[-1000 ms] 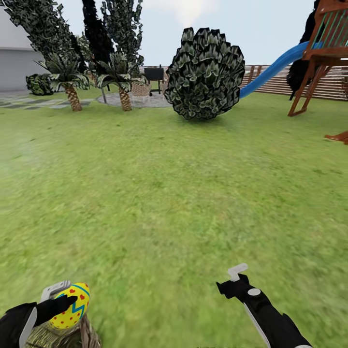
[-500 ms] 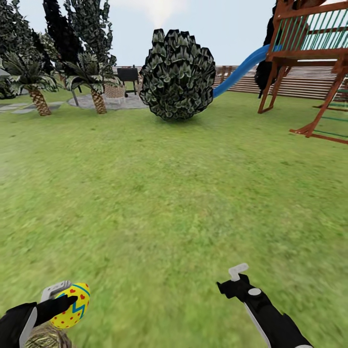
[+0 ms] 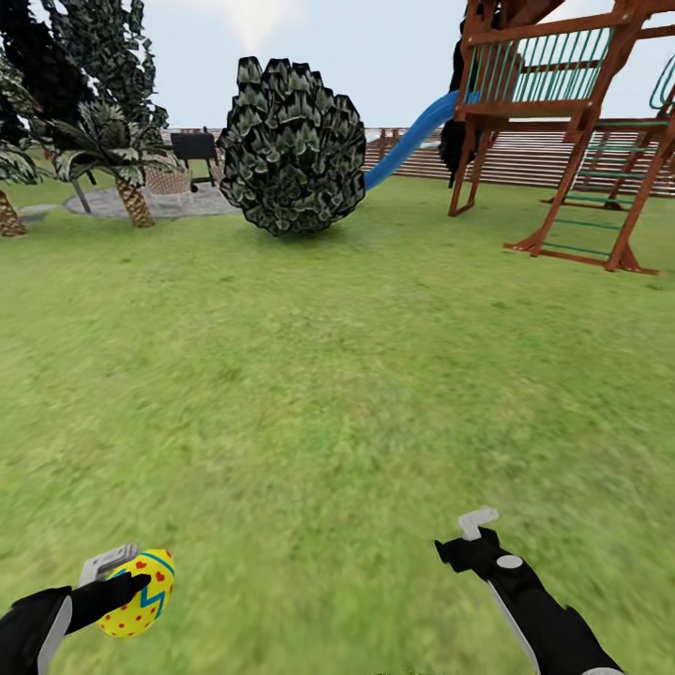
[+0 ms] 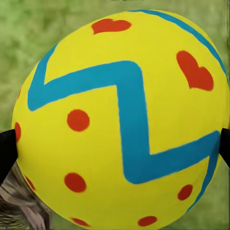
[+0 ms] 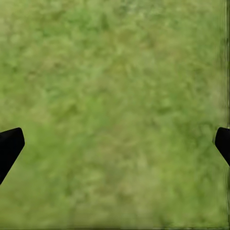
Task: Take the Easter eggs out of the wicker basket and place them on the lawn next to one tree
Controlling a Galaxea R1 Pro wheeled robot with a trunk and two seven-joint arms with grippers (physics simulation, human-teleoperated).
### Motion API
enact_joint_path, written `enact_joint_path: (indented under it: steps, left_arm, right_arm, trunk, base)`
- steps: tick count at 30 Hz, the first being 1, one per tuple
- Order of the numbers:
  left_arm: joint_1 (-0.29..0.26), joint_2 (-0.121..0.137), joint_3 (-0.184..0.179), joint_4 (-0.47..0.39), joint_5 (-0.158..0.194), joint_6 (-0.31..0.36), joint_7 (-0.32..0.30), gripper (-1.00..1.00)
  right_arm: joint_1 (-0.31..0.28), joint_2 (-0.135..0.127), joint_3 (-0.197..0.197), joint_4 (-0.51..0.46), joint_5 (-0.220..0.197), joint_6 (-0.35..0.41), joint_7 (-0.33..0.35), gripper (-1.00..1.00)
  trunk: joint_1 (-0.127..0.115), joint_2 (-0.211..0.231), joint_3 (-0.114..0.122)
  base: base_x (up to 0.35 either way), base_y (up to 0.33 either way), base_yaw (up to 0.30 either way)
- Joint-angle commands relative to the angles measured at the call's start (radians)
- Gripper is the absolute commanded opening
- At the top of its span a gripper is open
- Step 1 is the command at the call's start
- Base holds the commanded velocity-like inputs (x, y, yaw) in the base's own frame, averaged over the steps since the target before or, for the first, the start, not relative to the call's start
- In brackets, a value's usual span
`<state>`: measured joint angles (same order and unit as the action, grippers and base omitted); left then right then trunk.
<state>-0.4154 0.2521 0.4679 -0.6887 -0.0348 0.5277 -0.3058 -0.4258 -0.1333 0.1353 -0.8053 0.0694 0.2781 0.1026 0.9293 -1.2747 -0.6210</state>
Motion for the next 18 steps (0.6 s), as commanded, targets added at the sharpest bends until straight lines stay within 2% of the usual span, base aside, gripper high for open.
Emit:
enact_joint_path:
  steps: [1,18]
  left_arm:
    - [0.000,-0.001,0.005,-0.002,-0.004,0.006,-0.007,-1.00]
    - [0.000,-0.002,0.003,-0.002,-0.003,0.006,-0.007,-1.00]
  right_arm:
    - [-0.001,0.000,0.002,-0.002,0.009,0.006,0.003,1.00]
    - [-0.001,-0.007,0.000,-0.013,0.009,0.007,0.003,1.00]
  trunk:
    - [-0.004,0.007,0.002]
    - [-0.069,0.126,0.059]
  base:
    - [0.000,0.000,-0.300]
    - [0.000,0.000,-0.300]
